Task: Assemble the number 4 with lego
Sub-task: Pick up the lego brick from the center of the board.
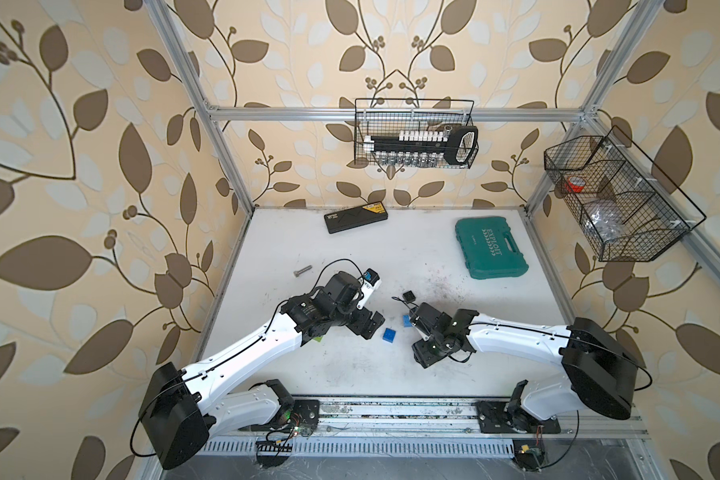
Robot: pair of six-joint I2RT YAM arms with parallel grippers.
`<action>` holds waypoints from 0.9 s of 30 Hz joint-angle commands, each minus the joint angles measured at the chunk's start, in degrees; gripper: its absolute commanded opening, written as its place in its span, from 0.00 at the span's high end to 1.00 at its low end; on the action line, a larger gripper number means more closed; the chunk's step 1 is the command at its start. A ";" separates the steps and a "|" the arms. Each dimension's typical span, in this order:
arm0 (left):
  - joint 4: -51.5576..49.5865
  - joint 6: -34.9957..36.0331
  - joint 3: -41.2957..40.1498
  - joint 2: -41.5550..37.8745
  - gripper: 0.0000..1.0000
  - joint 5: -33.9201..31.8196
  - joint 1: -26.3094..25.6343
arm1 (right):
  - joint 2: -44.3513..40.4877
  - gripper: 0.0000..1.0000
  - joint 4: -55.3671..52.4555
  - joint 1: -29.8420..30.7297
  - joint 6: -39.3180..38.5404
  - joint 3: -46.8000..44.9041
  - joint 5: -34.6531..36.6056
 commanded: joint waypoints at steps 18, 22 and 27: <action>1.29 -0.57 -0.31 -0.95 0.03 0.45 0.51 | -0.75 0.59 -0.47 2.03 4.11 0.86 3.34; 1.35 -0.66 -0.30 -0.86 0.03 0.65 0.51 | -1.15 0.59 -0.56 2.03 4.39 0.92 3.60; 1.28 -0.61 -0.39 -0.95 0.02 0.54 0.51 | -1.09 0.63 -0.60 2.26 4.61 0.94 3.96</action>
